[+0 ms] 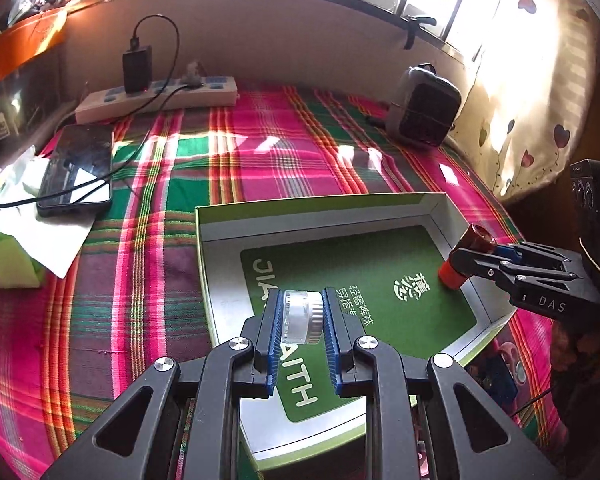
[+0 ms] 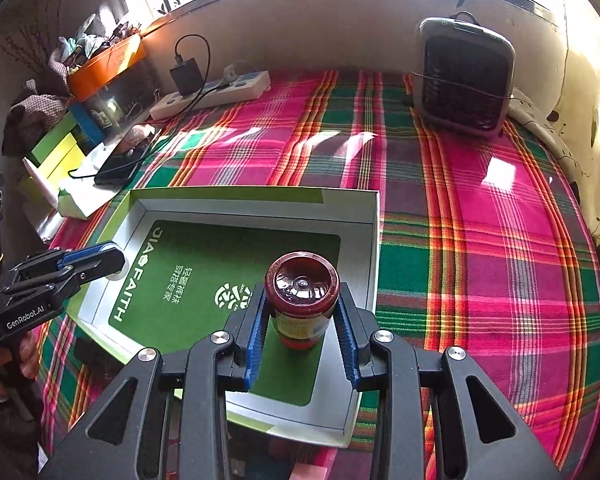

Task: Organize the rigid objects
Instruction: 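Carry the white cap with the left tool while the right tool carries the jar into the green box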

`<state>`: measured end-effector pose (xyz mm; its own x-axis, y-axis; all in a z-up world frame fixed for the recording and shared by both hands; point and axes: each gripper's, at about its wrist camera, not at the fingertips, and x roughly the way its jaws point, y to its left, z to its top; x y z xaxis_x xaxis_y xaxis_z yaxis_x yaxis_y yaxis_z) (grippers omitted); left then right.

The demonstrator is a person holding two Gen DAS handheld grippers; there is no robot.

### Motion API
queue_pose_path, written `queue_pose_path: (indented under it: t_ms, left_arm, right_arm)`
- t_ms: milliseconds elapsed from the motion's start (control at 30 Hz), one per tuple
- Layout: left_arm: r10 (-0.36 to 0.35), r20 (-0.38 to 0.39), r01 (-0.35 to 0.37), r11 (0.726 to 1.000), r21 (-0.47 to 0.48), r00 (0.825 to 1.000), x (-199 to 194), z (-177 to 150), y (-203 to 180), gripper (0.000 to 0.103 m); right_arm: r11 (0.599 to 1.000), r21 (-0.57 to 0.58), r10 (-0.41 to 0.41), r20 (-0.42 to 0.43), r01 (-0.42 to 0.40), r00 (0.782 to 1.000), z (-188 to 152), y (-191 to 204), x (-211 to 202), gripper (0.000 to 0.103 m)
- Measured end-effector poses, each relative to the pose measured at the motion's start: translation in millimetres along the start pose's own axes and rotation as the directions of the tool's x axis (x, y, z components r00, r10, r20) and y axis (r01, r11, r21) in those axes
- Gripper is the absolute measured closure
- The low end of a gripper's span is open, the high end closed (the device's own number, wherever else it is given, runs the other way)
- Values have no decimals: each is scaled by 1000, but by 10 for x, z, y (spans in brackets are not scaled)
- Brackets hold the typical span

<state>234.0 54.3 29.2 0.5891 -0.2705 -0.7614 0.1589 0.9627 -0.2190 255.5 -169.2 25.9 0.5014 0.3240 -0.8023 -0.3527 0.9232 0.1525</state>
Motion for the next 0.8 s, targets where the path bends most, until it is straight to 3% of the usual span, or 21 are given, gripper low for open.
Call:
queue_pose_path:
  t_ms: [800]
  left_arm:
    - [17,-13,-16,1000,16,1000,146,-6,-11,84]
  right_arm:
    - [997,-27,-77,33,78,996,223,61,285,69]
